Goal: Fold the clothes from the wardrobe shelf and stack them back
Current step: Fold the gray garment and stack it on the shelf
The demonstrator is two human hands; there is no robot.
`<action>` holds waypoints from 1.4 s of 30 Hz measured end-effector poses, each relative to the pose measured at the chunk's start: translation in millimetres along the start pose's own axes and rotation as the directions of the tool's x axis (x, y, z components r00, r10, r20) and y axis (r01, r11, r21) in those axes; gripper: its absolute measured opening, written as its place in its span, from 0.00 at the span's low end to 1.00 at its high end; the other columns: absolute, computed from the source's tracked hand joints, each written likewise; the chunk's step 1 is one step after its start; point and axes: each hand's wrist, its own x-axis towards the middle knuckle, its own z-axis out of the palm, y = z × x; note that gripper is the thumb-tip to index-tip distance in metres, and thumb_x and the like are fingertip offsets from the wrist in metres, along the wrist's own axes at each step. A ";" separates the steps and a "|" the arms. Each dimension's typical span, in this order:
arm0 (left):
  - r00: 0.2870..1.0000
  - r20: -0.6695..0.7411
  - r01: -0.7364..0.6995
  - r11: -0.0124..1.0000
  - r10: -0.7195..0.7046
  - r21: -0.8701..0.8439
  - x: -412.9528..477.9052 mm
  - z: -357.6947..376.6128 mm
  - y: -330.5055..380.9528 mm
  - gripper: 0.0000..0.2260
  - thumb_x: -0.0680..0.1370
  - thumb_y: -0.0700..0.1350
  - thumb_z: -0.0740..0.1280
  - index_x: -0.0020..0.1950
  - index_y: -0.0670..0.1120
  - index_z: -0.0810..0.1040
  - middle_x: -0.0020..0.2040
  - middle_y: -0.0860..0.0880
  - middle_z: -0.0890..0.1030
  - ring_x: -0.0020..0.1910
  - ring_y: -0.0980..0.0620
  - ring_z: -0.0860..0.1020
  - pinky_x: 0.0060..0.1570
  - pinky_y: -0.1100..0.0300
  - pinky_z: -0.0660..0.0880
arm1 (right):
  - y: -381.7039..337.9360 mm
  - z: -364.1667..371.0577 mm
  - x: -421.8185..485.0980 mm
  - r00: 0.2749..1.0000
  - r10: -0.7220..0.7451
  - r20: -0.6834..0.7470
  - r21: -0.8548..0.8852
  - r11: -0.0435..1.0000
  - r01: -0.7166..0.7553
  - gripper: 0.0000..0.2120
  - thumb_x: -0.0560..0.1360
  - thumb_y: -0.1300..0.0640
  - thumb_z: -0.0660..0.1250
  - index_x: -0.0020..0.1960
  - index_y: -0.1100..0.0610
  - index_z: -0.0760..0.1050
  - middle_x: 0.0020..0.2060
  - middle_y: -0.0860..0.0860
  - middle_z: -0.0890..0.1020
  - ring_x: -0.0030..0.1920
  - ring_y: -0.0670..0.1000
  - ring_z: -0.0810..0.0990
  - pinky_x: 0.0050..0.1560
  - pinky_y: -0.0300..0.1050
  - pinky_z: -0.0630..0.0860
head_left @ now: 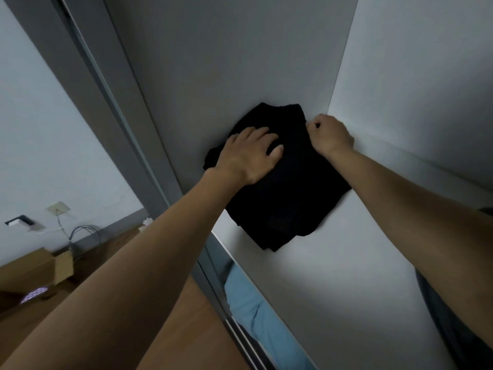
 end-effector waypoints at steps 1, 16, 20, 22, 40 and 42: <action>1.000 -0.011 -0.001 1.000 0.001 -0.013 1.9 6.0 -5.7 0.24 0.84 0.60 0.49 0.78 0.54 0.62 0.80 0.51 0.59 0.79 0.47 0.54 0.77 0.47 0.52 | 1.4 2.4 -0.3 1.000 0.001 0.026 -0.012 1.000 -0.001 0.17 0.82 0.49 0.51 0.52 0.55 0.77 0.54 0.55 0.81 0.54 0.59 0.78 0.49 0.48 0.70; 0.871 -0.078 -0.479 0.803 0.485 -0.355 -12.7 -14.3 170.0 0.16 0.79 0.50 0.64 0.66 0.49 0.75 0.70 0.46 0.73 0.69 0.45 0.71 0.69 0.53 0.67 | 102.8 -188.2 -191.4 0.952 0.139 -0.274 0.118 0.987 -0.110 0.09 0.77 0.59 0.65 0.53 0.55 0.83 0.50 0.50 0.85 0.50 0.48 0.81 0.52 0.38 0.72; 0.741 0.054 -0.570 0.669 0.669 -0.477 -37.7 28.0 241.8 0.20 0.77 0.54 0.67 0.66 0.46 0.74 0.67 0.45 0.75 0.66 0.43 0.74 0.64 0.51 0.72 | 163.5 -246.6 -286.1 0.840 0.439 -0.320 -0.015 0.884 -0.467 0.07 0.78 0.57 0.67 0.53 0.56 0.82 0.51 0.52 0.84 0.54 0.52 0.80 0.53 0.38 0.70; 0.664 0.138 -0.582 0.624 0.735 -0.522 -51.0 48.9 266.5 0.28 0.76 0.58 0.68 0.72 0.46 0.69 0.70 0.45 0.71 0.68 0.42 0.71 0.65 0.51 0.70 | 189.8 -256.7 -331.1 0.737 0.597 -0.317 -0.019 0.773 -0.635 0.12 0.76 0.58 0.70 0.58 0.60 0.79 0.56 0.55 0.82 0.58 0.55 0.79 0.57 0.40 0.70; 0.577 0.234 0.048 0.254 0.782 -0.966 -122.5 64.5 268.5 0.10 0.76 0.44 0.69 0.34 0.48 0.80 0.38 0.46 0.82 0.43 0.47 0.79 0.53 0.51 0.73 | 159.2 -223.6 -416.4 0.703 0.686 -0.186 0.892 0.418 -0.172 0.10 0.76 0.57 0.63 0.45 0.54 0.84 0.49 0.56 0.86 0.49 0.54 0.84 0.51 0.50 0.81; 0.591 0.225 0.243 0.095 0.774 -0.965 -139.8 53.5 257.4 0.07 0.73 0.43 0.69 0.35 0.49 0.81 0.39 0.49 0.83 0.44 0.49 0.79 0.54 0.51 0.71 | 143.1 -219.3 -432.3 0.718 0.693 -0.067 0.886 0.372 -0.277 0.11 0.71 0.55 0.65 0.45 0.60 0.84 0.46 0.59 0.85 0.44 0.56 0.84 0.46 0.48 0.81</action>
